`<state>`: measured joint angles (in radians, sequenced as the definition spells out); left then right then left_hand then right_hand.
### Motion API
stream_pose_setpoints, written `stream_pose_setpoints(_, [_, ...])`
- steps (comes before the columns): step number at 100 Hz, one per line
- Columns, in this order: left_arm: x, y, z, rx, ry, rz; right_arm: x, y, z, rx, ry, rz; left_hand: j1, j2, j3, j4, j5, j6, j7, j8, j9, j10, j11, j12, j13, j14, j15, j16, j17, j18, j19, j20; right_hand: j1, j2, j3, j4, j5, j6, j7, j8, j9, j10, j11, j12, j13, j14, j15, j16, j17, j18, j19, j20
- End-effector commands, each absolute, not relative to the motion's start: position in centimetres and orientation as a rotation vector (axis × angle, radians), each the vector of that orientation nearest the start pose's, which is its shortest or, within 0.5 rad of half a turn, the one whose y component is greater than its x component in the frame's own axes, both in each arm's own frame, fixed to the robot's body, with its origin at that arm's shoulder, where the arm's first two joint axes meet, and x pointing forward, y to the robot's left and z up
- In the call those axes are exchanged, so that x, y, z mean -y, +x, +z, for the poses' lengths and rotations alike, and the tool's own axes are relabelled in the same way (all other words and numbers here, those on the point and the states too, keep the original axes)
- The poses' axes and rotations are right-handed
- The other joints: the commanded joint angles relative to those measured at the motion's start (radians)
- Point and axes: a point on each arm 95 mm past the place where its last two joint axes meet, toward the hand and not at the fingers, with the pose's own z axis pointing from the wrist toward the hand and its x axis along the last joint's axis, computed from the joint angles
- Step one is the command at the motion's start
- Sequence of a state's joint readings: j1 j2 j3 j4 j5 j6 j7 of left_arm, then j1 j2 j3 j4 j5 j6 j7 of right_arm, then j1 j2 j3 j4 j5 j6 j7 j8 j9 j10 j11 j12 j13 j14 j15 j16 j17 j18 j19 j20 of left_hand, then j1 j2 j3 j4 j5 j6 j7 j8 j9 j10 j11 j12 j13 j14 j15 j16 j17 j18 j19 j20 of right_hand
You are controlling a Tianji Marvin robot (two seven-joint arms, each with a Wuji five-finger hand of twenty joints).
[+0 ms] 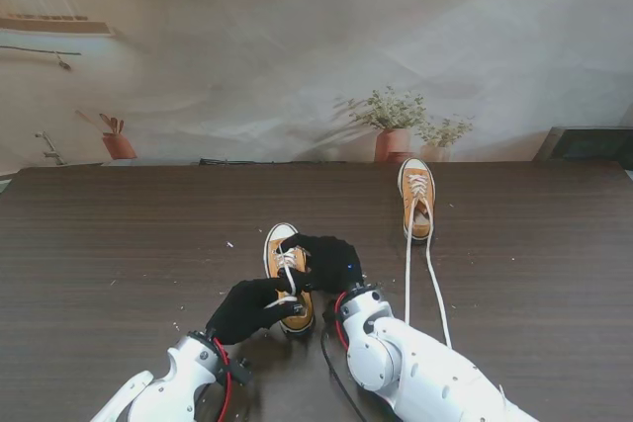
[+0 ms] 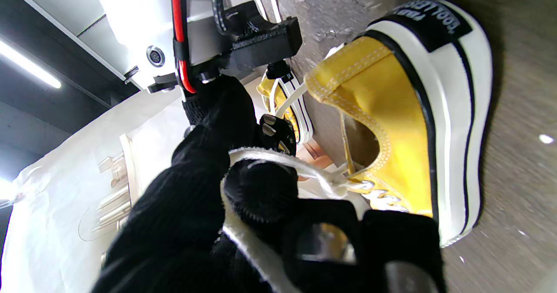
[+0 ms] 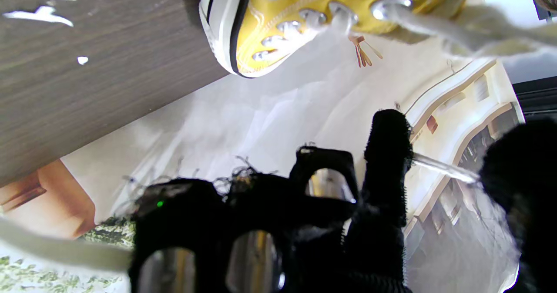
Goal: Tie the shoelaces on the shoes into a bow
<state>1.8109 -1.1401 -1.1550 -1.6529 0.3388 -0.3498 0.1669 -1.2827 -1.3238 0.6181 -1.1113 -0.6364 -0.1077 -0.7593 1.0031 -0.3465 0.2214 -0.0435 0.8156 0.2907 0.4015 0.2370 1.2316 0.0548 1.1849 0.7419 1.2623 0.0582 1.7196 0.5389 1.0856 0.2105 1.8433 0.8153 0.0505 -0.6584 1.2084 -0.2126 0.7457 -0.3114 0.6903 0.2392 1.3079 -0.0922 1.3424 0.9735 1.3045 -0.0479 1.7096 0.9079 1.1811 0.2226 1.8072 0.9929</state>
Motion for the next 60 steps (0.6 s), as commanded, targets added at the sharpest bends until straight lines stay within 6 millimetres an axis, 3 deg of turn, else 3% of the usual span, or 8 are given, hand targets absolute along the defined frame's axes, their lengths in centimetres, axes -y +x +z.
stream_pose_setpoints(1, [5.7,30.4,-36.6,-1.120,-1.803,-2.248,-16.9,38.2,-39.1,1.495,-1.649,-2.812,0.008,0.036,-0.042,0.008,0.020,-0.157,-0.010,-0.008,0.063,0.046,0.058,0.017,0.008,-0.070,0.050,-0.004,0.023,-0.132,0.251,-0.008,-0.101,0.092,-0.132,-0.011,0.008,0.033,-0.047,-0.005,0.062,0.030,0.031,0.017,0.012,-0.042,0.074,0.008,0.034,-0.011,0.287,0.020])
stream_pose_setpoints(14, [5.8,30.5,-36.7,-1.122,-1.808,-2.245,-16.7,38.2,-39.2,1.447,-1.667,-2.813,0.006,0.040,-0.045,0.008,0.016,-0.156,-0.015,-0.010,0.061,0.044,0.058,0.018,0.009,-0.070,0.050,-0.004,0.023,-0.131,0.251,-0.008,-0.120,0.292,-0.302,0.008,0.000,0.039,-0.053,-0.008,0.059,0.051,0.028,0.016,0.011,-0.024,0.077,0.005,0.032,0.013,0.287,0.028])
stream_pose_setpoints(19, [5.9,30.6,-36.7,-1.120,-1.806,-2.245,-16.6,38.1,-39.2,1.420,-1.682,-2.808,0.004,0.042,-0.046,0.008,0.016,-0.155,-0.016,-0.011,0.060,0.043,0.058,0.018,0.009,-0.070,0.050,-0.004,0.023,-0.131,0.251,-0.008,-0.101,0.371,-0.412,0.016,-0.004,0.045,-0.056,-0.009,0.056,0.065,0.026,0.016,0.010,-0.007,0.078,0.004,0.030,0.033,0.287,0.030])
stream_pose_setpoints(23, [5.9,30.6,-36.7,-1.118,-1.805,-2.244,-16.6,38.1,-39.2,1.404,-1.690,-2.807,0.004,0.042,-0.046,0.009,0.015,-0.153,-0.018,-0.011,0.060,0.043,0.058,0.018,0.009,-0.070,0.050,-0.004,0.023,-0.131,0.251,-0.009,-0.073,0.444,-0.557,0.022,-0.004,0.047,-0.056,-0.009,0.056,0.070,0.025,0.016,0.010,-0.003,0.079,0.002,0.030,0.041,0.287,0.032])
stream_pose_setpoints(28, [5.9,30.6,-36.7,-1.111,-1.804,-2.242,-16.5,38.1,-39.2,1.389,-1.700,-2.804,0.002,0.044,-0.047,0.009,0.015,-0.152,-0.020,-0.012,0.060,0.041,0.058,0.018,0.009,-0.070,0.050,-0.005,0.023,-0.131,0.251,-0.009,-0.083,0.493,-0.679,0.011,-0.012,0.058,-0.062,-0.012,0.056,0.072,0.024,0.016,0.010,0.001,0.079,0.001,0.029,0.047,0.287,0.031])
stream_pose_setpoints(60, [4.7,30.8,-36.7,-1.014,-1.797,-2.196,-15.7,37.2,-39.2,1.305,-1.740,-2.785,-0.033,0.055,-0.033,0.017,0.004,-0.109,-0.054,-0.022,0.059,0.038,0.062,0.018,0.009,-0.071,0.048,-0.005,0.023,-0.127,0.251,-0.006,-0.126,0.549,-0.712,0.020,-0.027,0.072,-0.068,-0.014,0.050,0.100,0.018,0.014,0.008,0.029,0.080,-0.003,0.025,0.076,0.287,0.031])
